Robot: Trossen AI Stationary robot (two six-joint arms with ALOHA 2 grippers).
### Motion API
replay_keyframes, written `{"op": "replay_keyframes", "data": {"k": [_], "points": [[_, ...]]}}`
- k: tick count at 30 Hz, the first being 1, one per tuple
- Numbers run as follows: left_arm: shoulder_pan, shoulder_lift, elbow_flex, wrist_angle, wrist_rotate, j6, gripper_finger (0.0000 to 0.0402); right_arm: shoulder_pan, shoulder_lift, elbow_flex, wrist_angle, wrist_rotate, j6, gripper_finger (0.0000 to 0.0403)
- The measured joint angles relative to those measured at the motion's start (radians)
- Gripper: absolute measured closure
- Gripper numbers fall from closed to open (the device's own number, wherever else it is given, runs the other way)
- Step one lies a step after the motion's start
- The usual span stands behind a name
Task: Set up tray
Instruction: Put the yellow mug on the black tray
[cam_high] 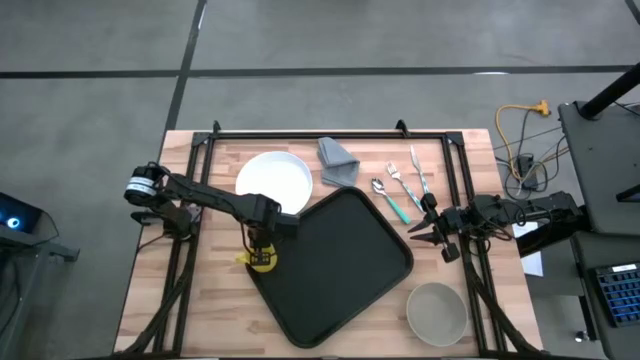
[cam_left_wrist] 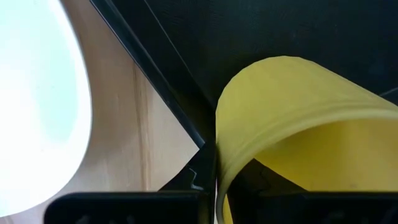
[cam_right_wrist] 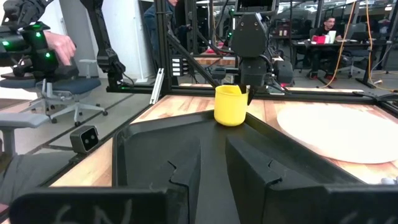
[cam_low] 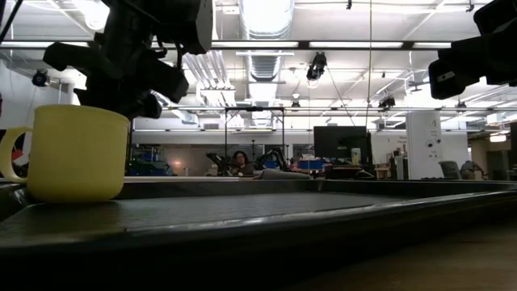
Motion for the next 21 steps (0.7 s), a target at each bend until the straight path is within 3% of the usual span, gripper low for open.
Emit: {"op": "replay_keyframes", "data": {"k": [8, 21], "points": [[0.011, 0.000, -0.001, -0.001, 0.051, 0.000, 0.0388, 0.000, 0.000, 0.000, 0.000, 0.000, 0.000, 0.0335], [0.035, -0.002, 0.048, -0.052, 0.064, -0.004, 0.0321, 0.000, 0.000, 0.000, 0.000, 0.000, 0.000, 0.0335]]}}
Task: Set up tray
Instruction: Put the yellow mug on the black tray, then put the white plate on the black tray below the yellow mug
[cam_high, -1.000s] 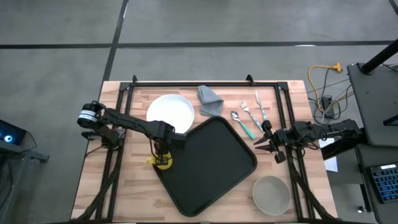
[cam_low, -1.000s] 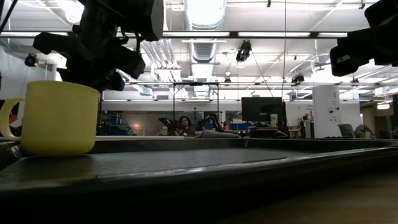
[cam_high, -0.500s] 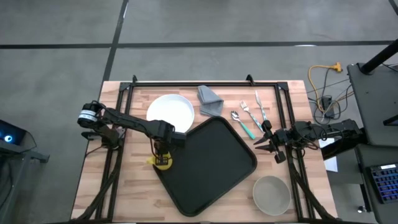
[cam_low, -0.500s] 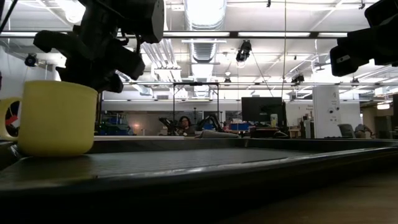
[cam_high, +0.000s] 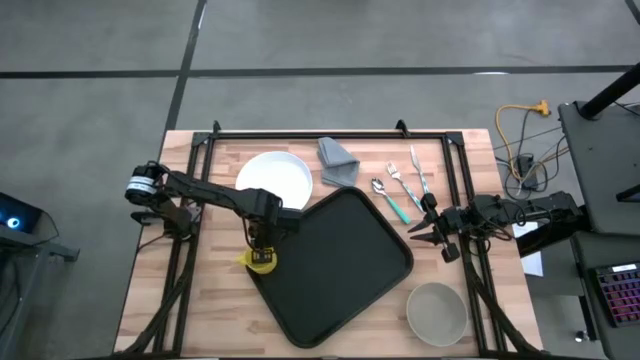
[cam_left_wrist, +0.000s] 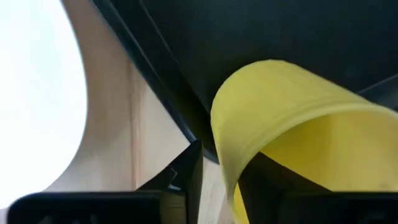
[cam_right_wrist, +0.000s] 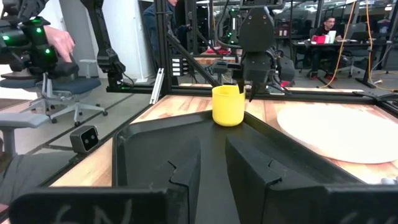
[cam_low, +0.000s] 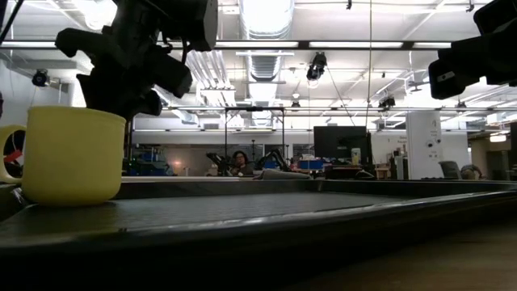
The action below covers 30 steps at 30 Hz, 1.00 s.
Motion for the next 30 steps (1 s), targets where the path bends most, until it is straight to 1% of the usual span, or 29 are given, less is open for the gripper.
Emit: {"op": "replay_keyframes", "data": {"k": [6, 14, 24, 26, 30], "points": [[0.005, 0.000, 0.047, -0.066, -0.001, 0.000, 0.0315, 0.000, 0.000, 0.000, 0.000, 0.000, 0.000, 0.0335], [0.005, -0.001, 0.111, -0.064, -0.001, 0.000, 0.0315, 0.000, 0.000, 0.000, 0.000, 0.000, 0.000, 0.0335], [0.004, -0.002, 0.114, 0.055, 0.000, -0.003, 0.0315, 0.000, 0.000, 0.000, 0.000, 0.000, 0.000, 0.0335], [0.004, -0.002, 0.114, 0.075, 0.001, -0.033, 0.0315, 0.000, 0.000, 0.000, 0.000, 0.000, 0.000, 0.0335], [0.004, -0.002, 0.113, 0.107, 0.001, -0.045, 0.0315, 0.000, 0.000, 0.000, 0.000, 0.000, 0.000, 0.0335]]}}
